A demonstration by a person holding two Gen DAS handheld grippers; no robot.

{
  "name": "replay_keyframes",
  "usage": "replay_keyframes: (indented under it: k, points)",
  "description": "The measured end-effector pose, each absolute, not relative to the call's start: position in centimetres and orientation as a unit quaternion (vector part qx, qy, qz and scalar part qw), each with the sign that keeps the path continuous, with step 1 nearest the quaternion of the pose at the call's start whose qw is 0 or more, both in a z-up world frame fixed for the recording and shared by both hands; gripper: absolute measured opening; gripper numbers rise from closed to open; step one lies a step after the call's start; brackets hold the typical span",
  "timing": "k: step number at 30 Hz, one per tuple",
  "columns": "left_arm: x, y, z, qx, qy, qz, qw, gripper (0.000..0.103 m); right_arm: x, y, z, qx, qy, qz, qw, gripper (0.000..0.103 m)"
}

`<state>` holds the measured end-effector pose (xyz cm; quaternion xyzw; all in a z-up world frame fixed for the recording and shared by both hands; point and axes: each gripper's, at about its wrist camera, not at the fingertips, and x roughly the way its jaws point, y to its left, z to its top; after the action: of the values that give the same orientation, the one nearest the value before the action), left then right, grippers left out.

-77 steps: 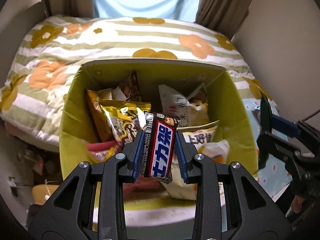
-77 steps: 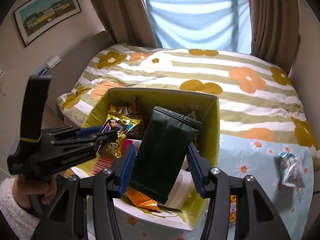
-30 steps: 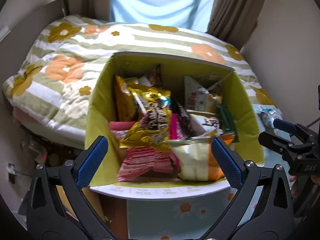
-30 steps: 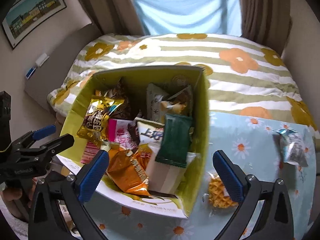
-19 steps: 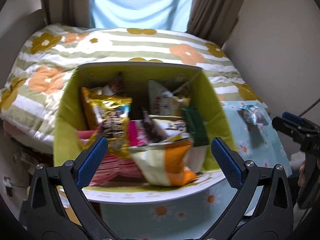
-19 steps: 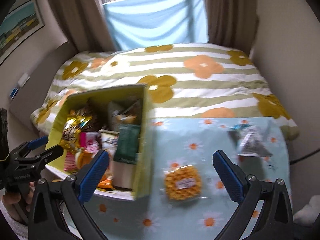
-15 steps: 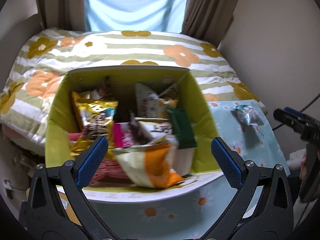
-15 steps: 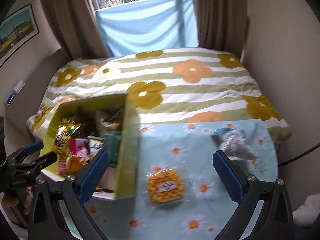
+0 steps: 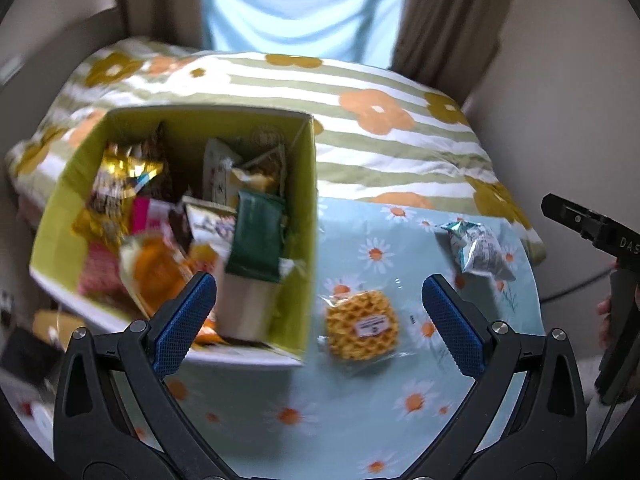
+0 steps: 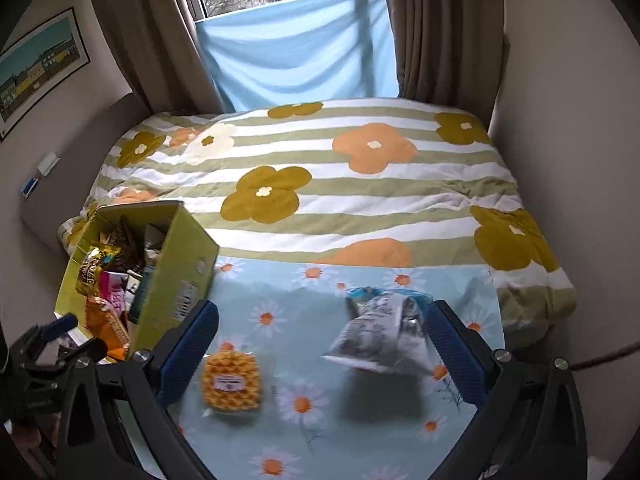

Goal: Organize snacks
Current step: 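Move the left tool to the waffle while the right tool moves to the white-blue chip bag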

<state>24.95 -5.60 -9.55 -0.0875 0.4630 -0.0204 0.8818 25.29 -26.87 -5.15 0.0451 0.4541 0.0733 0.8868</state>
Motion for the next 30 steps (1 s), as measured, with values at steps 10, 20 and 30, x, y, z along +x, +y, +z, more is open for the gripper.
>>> replay_keyframes:
  k: [10,20,30]
  points:
    - [22.9,-11.7,-15.5,-0.106,0.495,0.063,0.86,0.102,29.0,-31.3,-11.7,0.073,0.514,0.093,0.85,0.103]
    - [24.5,-15.7,-21.9,-0.095,0.538,0.077,0.834,0.102,30.6,-32.5,-16.0,0.065,0.551,0.101,0.826,0.103]
    - [28.6,-16.0,-25.8,-0.075,0.574,0.128,0.806,0.102,32.0,-33.3,-17.4,0.074,0.557,0.105,0.82,0.103]
